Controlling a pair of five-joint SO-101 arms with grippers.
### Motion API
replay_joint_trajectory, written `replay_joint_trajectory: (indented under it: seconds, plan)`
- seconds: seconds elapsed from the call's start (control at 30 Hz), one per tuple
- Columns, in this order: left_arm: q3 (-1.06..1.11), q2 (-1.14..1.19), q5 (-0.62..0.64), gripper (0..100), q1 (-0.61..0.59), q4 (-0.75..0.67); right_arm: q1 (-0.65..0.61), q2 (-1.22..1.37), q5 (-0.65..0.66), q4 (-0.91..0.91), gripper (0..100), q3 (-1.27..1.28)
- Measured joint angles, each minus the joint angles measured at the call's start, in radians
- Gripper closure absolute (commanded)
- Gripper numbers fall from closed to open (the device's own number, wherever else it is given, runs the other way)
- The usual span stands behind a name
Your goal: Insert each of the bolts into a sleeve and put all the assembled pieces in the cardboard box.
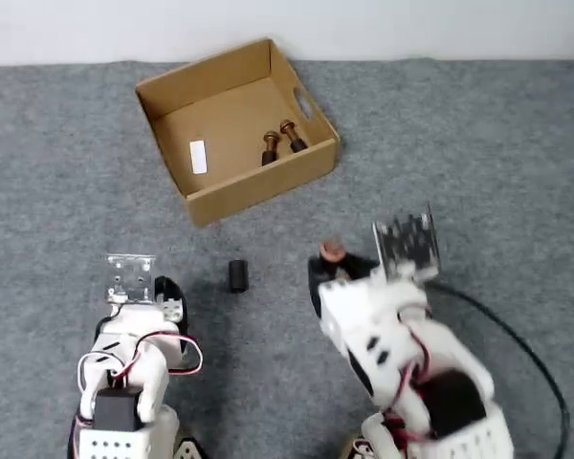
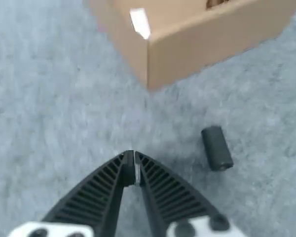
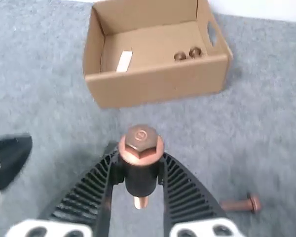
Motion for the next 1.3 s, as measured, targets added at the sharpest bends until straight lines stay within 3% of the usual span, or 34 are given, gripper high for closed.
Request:
replay_joint_trajectory:
  seconds: [0.2, 0.43, 0.8, 1.13, 1.3]
  plan:
    - [0.002, -0.002, 0.071, 99, -0.003, 0.026, 0.0, 0.486, -0.002, -0.121, 99.1, -0.359]
    - [0.002, -0.002, 0.008, 99, -0.003, 0.032, 0.0, 1.019, -0.002, -0.258, 99.1, -0.799]
    - [0.002, -0.002, 0.003, 99, -0.003, 0.032, 0.003, 1.743, 0.1, -0.279, 99.1, -1.404]
    - [0.002, -0.002, 0.003, 99, -0.003, 0.032, 0.006, 2.042, 0.23, -0.169, 98.7, -1.622]
    - [0.002, -0.002, 0.003, 99, -0.003, 0.032, 0.006, 2.055, 0.235, -0.124, 84.5, -1.623]
